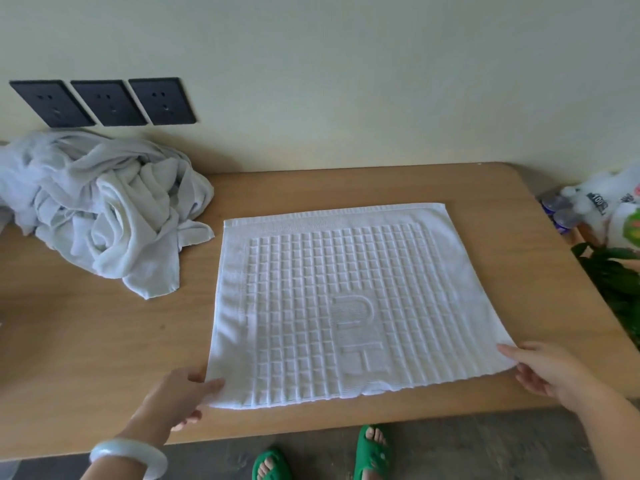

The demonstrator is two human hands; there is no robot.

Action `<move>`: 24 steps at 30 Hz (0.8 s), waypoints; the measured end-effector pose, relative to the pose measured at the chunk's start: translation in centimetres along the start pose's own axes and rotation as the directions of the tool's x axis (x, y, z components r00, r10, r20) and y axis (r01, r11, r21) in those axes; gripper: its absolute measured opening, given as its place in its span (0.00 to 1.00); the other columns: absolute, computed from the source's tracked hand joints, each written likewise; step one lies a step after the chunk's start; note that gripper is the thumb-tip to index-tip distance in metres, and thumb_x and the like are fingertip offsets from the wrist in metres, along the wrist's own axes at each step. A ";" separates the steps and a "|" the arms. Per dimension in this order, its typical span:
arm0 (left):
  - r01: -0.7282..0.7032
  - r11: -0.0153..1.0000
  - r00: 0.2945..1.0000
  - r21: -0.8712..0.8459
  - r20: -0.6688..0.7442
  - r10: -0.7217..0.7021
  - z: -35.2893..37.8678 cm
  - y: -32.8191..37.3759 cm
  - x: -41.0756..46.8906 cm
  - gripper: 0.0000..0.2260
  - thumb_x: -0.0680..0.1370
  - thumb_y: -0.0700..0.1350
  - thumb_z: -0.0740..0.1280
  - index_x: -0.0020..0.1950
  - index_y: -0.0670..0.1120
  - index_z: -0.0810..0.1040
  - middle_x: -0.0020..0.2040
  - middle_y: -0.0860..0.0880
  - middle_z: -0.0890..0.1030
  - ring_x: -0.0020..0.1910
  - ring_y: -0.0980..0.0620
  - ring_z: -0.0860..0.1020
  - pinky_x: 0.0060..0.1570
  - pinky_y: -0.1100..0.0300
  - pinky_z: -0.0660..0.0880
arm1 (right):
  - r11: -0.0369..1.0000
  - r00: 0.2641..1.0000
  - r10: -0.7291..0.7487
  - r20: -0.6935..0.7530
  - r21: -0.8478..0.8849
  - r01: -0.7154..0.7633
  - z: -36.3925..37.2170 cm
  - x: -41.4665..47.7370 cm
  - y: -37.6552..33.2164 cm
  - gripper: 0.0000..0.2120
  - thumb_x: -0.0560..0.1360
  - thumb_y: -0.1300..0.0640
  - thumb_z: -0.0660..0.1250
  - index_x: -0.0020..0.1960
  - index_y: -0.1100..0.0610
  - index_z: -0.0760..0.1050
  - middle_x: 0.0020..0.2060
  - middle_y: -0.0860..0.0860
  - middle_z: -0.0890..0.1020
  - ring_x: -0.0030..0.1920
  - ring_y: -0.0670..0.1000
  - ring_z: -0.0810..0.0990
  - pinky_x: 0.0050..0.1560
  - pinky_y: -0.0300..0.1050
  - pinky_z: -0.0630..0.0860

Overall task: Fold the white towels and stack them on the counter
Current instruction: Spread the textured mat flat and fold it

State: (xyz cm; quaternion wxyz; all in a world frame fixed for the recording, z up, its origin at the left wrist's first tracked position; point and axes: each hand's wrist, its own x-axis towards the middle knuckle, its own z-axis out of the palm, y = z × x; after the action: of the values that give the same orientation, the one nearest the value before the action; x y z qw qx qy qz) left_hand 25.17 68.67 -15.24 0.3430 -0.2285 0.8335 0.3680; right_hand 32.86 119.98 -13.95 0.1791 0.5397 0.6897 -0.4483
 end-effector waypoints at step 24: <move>-0.503 0.593 0.721 0.628 -0.074 0.689 8.7 3.1 -0.6 0.36 0.79 0.57 0.61 0.80 0.50 0.44 0.80 0.48 0.42 0.79 0.48 0.44 0.78 0.52 0.45 | 0.242 0.517 -0.842 0.150 -0.752 0.613 12.6 -3.3 0.0 0.33 0.80 0.48 0.58 0.79 0.55 0.48 0.79 0.55 0.48 0.78 0.55 0.46 0.77 0.55 0.48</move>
State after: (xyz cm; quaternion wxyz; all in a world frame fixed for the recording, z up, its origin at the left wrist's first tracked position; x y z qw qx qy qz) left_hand 27.12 77.35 -17.69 0.1137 0.1262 0.9730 0.1565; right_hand 31.04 107.85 -18.24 0.0435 0.0876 0.9921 -0.0789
